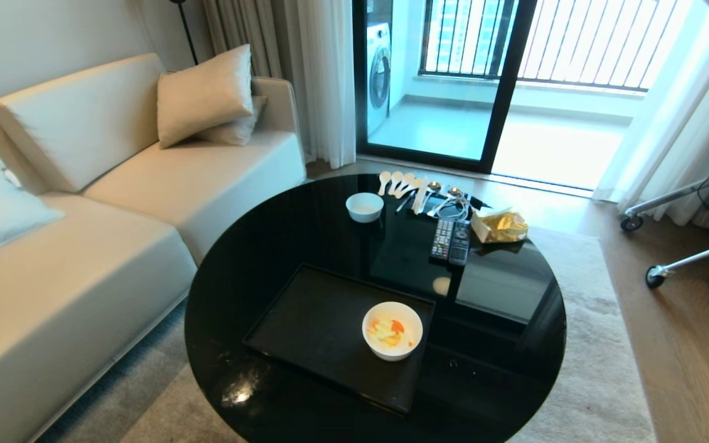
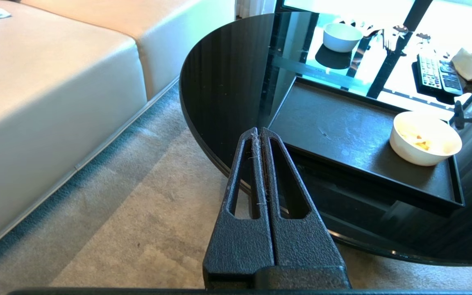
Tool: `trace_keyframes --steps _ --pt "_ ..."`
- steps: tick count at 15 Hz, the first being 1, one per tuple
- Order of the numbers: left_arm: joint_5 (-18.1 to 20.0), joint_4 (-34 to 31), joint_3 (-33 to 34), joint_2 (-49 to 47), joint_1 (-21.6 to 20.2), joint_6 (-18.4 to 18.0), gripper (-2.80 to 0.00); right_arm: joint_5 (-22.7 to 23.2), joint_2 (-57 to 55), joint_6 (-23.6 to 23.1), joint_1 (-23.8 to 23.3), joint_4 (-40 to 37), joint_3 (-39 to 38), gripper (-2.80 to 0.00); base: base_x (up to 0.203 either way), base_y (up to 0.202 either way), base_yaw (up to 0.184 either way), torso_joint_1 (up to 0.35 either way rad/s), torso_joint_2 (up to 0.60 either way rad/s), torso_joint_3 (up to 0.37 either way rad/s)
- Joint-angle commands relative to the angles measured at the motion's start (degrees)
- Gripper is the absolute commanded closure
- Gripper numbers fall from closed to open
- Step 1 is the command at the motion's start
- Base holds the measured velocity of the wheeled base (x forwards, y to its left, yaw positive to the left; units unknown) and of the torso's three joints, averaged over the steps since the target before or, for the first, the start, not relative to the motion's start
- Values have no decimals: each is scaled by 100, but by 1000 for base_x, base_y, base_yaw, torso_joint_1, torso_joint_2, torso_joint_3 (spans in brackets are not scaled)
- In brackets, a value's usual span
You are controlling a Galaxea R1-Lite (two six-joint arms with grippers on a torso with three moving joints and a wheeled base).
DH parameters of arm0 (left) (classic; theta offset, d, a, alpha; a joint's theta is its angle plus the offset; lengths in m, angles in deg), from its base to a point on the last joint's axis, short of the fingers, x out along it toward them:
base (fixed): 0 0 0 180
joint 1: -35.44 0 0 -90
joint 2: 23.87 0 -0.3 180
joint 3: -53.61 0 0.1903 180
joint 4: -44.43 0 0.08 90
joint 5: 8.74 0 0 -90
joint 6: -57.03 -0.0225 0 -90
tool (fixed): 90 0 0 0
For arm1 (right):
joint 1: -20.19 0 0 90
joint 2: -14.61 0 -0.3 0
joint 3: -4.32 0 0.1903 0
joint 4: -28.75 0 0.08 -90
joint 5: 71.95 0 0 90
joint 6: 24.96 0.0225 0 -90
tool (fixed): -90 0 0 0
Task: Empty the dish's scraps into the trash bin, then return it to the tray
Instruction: Pick up the bowl with leftover food
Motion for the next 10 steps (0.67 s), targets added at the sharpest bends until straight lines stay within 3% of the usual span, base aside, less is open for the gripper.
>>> trace_keyframes --steps 1,10 --pt "-2 2 0 2 0 4 0 4 0 -4 1 5 1 0 0 0 0 0 0 0" --pt "-2 2 0 2 0 4 0 22 0 -141 1 -4 -7 0 0 0 0 0 0 0"
